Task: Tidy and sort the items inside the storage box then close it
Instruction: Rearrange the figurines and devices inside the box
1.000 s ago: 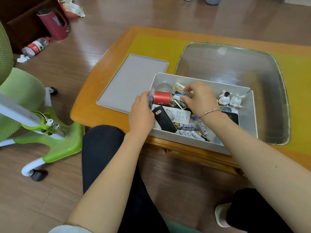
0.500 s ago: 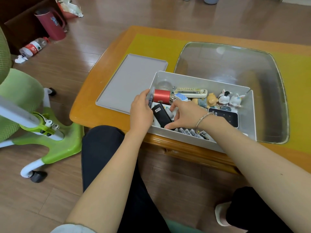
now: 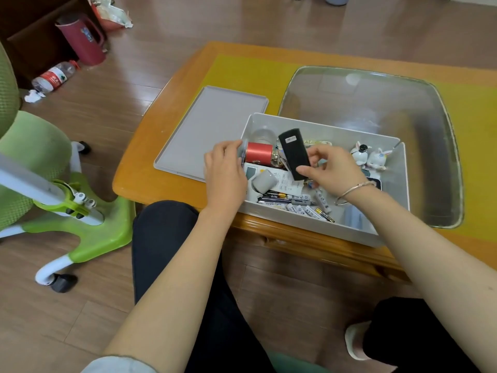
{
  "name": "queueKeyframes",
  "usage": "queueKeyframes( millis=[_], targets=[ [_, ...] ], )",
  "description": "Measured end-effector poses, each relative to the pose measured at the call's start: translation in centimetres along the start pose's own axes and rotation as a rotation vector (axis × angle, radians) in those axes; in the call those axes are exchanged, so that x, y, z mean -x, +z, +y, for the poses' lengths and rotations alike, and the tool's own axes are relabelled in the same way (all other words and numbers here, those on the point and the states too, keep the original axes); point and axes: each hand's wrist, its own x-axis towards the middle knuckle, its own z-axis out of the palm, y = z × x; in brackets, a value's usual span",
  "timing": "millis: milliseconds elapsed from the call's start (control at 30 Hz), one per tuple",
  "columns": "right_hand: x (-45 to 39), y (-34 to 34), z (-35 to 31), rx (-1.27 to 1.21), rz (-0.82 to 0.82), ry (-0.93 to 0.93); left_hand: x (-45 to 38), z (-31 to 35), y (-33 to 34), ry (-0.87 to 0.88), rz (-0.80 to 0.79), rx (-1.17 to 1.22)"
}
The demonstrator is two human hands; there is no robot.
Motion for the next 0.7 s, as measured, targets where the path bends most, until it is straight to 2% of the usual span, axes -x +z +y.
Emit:
queueKeyframes(
  millis=[67,167,267,400,567,700],
  targets=[
    [0.4,-0.8,0.9,-0.028,0.038,0.024,-0.1,0.6,-0.3,0.197,0.035,-0.199],
    [0.8,-1.1,2.0,-0.066,0.064,0.058,-0.4,1.8,0.0,0.345,-0.161,-0.289],
    [1.0,-1.1,2.7,-0.068,0.048,0.078,-0.7,2.1,0.6,0.338,-0.320,-0.371],
    [1.1,-1.2,3.0,-0.071,0.031,0.090,-1.3,2.2,0.8,0.295,-0.380,-0.435],
    [1.2,-1.3,3.2,-0.121,0.063,0.099,-1.4,2.4,0.5,0.300,-0.387,-0.439],
    [1.5,-1.4,3.1,-0.114,0.076,0.098,-1.2,2.5,-0.9,0.216,-0.294,-0.223]
  ],
)
